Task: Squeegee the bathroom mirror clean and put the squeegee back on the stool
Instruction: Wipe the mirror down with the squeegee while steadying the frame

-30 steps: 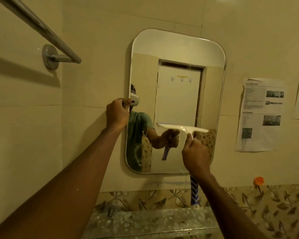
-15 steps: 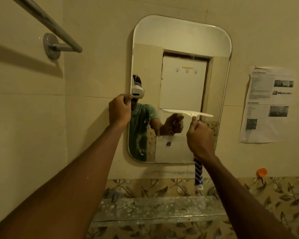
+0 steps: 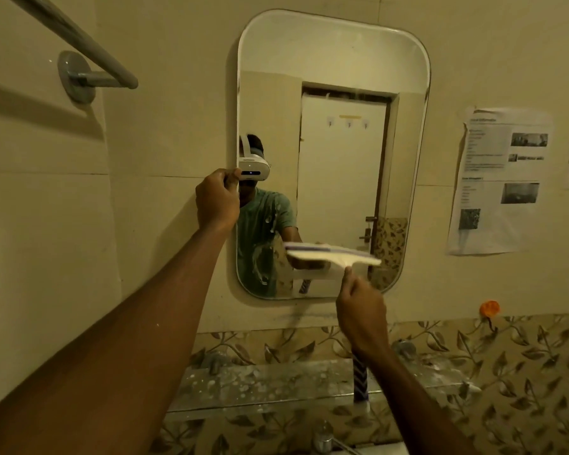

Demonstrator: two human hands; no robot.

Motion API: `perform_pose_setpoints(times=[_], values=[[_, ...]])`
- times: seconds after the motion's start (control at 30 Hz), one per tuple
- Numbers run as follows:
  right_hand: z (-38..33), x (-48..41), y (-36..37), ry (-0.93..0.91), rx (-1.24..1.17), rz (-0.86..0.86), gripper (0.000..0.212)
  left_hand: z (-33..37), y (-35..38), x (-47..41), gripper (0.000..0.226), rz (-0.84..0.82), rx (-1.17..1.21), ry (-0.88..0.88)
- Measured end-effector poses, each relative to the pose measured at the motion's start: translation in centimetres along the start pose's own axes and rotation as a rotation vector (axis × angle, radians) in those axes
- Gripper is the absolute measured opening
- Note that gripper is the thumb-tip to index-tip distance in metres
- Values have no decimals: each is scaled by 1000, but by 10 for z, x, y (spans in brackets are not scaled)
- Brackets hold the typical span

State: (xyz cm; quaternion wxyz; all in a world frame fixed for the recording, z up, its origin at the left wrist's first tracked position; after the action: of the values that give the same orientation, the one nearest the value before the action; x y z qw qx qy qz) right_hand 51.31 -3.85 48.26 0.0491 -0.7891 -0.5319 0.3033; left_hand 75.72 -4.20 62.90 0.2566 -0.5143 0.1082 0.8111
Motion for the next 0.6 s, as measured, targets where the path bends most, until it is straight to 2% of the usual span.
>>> perform_pose_setpoints(times=[0.07,0.17,0.6], values=[[-25,-20,-15,-72,-3,52,44,-1,1,0,39,6,-10,4],[-31,-28,-14,-78,-4,59,40,-2,1,-1,40,10,-13,3],[75,37,36,108,115,-38,49,-2,0,-1,39,-2,12,-23]])
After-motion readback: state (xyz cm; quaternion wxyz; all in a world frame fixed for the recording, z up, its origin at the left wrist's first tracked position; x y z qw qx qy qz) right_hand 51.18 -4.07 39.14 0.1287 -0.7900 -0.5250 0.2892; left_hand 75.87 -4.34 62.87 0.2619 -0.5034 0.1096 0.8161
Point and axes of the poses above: each hand's wrist, its own x-axis away from the middle knuckle, its own y-axis out of the palm, z = x × y, the point moved 3 cm from there along -x, towards the middle knuckle, and after that the axes turned 13 degrees about y, right-handed, at the moved point
